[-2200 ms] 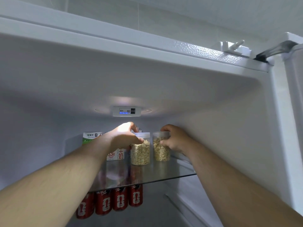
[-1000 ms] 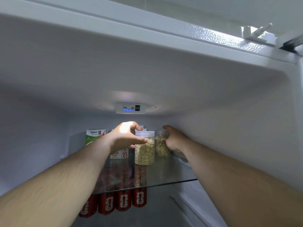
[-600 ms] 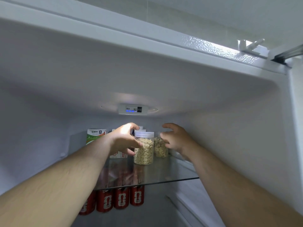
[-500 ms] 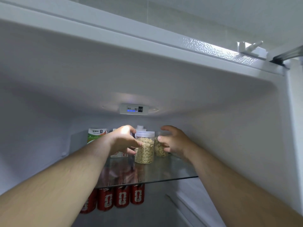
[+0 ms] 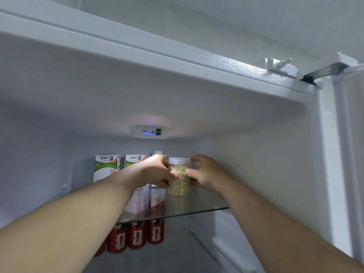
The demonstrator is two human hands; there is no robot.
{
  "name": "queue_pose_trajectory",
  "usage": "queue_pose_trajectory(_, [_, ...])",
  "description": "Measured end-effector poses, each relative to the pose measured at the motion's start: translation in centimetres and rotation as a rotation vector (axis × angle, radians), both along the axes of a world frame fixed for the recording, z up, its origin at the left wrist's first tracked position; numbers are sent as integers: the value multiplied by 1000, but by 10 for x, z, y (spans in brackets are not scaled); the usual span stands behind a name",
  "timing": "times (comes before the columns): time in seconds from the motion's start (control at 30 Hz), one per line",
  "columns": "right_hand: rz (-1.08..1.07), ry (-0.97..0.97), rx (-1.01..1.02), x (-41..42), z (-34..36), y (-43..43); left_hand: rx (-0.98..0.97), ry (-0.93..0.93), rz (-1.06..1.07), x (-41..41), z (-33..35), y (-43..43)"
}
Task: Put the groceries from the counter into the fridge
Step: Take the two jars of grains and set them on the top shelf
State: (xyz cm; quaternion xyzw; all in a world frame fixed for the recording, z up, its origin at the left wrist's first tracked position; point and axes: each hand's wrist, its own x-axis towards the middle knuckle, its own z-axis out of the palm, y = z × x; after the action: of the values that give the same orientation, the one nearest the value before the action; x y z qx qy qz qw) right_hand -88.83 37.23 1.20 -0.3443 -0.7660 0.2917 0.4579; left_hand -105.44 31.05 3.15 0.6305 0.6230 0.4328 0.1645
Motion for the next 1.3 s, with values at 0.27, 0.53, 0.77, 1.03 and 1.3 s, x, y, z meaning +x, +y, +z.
queue_pose_trajectory(0.27, [-130, -76, 103, 31, -3, -14, 9, 53, 17, 15, 1, 21])
queue_pose_trajectory(0.53, [-197, -173, 161, 47, -11, -30, 28, 83, -27, 24, -2, 35])
queue_pose_trajectory(0.77, [-102, -381, 240, 68, -37, -71, 44, 82, -95, 25, 1, 41])
queue_pose_trajectory(1.03, [-186, -255, 277, 70, -68, -83, 110, 0, -118, 23, -10, 48])
queue_pose_trajectory(1.3, [-158, -201, 246, 70, -70, -79, 120, 43, -120, 27, -11, 57])
